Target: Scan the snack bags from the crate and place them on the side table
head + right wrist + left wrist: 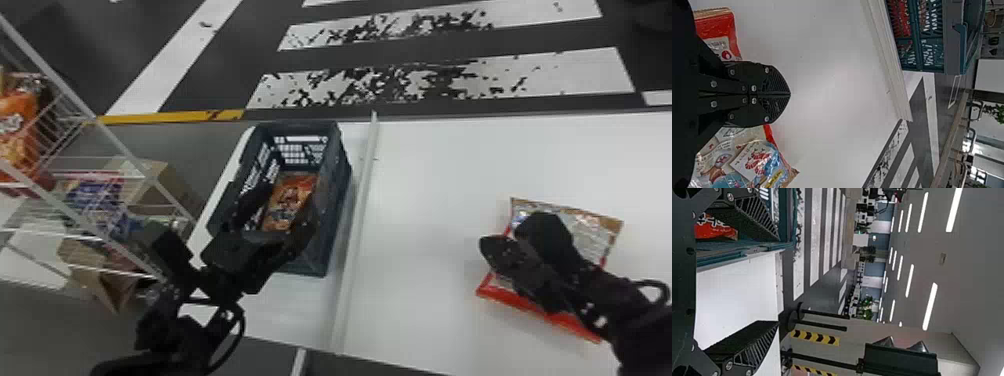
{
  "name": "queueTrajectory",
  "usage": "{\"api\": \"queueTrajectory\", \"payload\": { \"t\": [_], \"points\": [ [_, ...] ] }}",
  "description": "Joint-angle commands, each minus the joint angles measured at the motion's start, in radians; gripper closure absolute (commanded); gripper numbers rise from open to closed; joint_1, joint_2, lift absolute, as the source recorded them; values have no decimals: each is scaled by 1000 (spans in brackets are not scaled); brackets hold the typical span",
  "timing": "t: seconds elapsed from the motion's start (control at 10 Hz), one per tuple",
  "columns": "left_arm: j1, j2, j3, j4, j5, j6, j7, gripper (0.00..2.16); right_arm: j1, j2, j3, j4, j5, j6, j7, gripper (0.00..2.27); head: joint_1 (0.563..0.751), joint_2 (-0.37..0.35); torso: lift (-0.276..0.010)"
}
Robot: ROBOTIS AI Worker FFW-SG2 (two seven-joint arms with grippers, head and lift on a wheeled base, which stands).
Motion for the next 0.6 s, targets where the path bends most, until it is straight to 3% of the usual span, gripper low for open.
{"api": "queueTrajectory", "payload": {
  "t": [0.0,0.5],
  "points": [
    [-1,-3,-3,0,-2,1,0,137,12,-13,-22,-15,-4,0,13,2138,695,302,-94],
    [-4,-3,-15,0,-7,8,3,137,50,-56,-69,-50,-16,-18,38,2138,695,256,-94]
  ]
}}
